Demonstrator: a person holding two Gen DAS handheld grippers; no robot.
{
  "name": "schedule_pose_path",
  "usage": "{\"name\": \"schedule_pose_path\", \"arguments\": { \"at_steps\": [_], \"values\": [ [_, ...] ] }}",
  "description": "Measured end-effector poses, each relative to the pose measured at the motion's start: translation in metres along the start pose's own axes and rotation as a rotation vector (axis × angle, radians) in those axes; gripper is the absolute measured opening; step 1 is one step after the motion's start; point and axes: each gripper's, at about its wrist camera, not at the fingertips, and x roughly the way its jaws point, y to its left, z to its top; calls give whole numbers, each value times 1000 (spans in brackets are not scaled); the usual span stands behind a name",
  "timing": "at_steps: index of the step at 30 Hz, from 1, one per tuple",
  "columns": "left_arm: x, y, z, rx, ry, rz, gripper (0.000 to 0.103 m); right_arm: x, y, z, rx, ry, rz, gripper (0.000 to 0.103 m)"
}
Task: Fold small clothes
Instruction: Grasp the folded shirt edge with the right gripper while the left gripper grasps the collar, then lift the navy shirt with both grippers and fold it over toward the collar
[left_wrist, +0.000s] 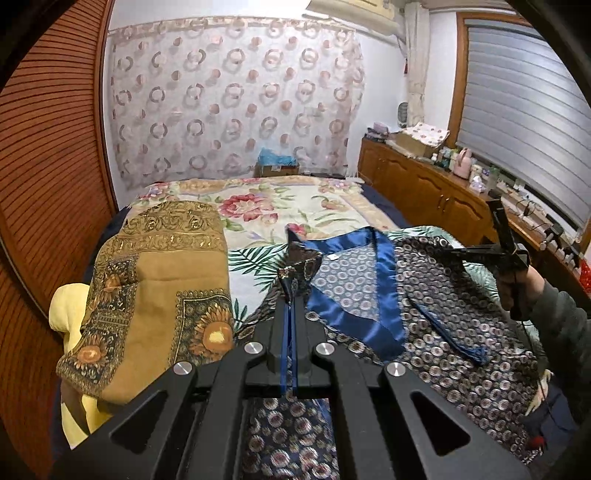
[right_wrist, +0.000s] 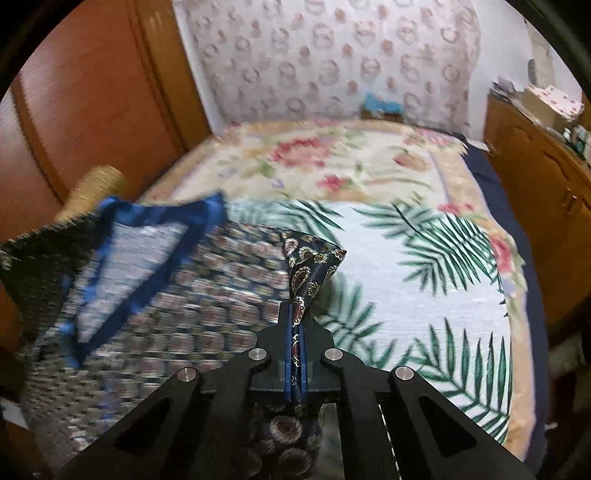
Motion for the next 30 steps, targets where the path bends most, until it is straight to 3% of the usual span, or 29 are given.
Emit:
{"name": "schedule_pose_path", "arguments": {
  "at_steps": [6, 13, 21, 26, 30],
  "values": [
    [-49, -1, -15, -4, -58, -6, 2, -81, 38, -20, -56, -138, 66, 2],
    [-120, 16, -57, -40, -115, 33, 2, -171, 75, -82, -119, -194, 88, 2],
    [-172, 30, -129, -130, -105, 86, 2, -258, 94, -181, -99, -150, 89, 2],
    [-169, 36, -152, -169, -67, 72, 2, -280, 100, -220, -92, -102, 105, 2],
    [-155, 33, -156, -150, -28, 87, 2, -271, 104, -231, -115, -38, 48, 2]
  ]
}}
